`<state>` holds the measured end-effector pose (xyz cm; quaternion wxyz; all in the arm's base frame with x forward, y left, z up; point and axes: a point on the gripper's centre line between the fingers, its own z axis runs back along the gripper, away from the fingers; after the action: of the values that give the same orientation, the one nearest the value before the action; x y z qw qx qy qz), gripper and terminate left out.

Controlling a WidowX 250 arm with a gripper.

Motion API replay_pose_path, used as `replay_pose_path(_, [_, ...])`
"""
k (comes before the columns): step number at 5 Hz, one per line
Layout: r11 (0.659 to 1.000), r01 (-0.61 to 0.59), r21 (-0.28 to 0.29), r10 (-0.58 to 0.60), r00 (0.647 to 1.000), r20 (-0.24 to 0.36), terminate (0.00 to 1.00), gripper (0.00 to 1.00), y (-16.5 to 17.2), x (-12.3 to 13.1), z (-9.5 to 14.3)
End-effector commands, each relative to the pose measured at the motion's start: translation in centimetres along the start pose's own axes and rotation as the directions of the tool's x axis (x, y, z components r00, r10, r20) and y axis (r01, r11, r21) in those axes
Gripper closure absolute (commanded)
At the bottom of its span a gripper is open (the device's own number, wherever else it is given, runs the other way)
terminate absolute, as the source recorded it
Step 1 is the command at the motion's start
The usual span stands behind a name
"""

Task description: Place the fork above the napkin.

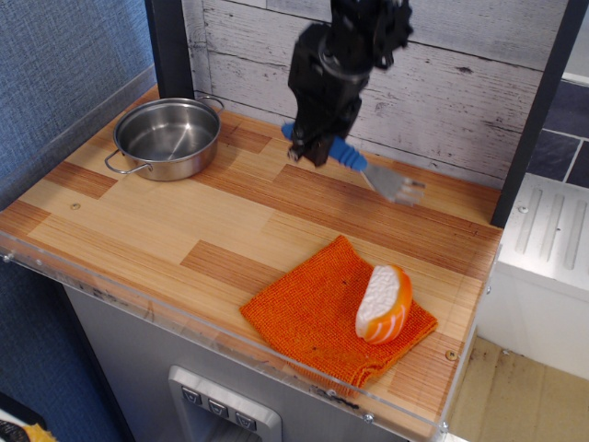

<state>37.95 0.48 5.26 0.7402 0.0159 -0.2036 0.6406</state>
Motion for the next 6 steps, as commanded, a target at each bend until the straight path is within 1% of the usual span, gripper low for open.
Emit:
replay_pose_path(1, [1.0, 0.01, -0.005, -0.01, 1.0, -0.008, 0.0, 1.0, 0.3, -1.2, -0.4])
replay_pose_path(3, [1.0, 0.013, -0.006, -0.013, 0.999, -0.03, 0.0, 1.0, 0.2, -1.2, -1.5])
replay_pose_path(4, [0.999, 0.031, -0.01, -0.032, 0.998, -0.057, 0.0, 0.0, 0.1, -1.3, -1.3])
replay_pose_path(5, [0.998, 0.049, -0.036, -0.051, 0.997, -0.065, 0.0, 0.0, -0.3, -1.4, -0.8])
replay_pose_path(6, [0.997, 0.061, -0.047, -0.064, 0.995, -0.07, 0.0, 0.0, -0.2, -1.5, -0.4])
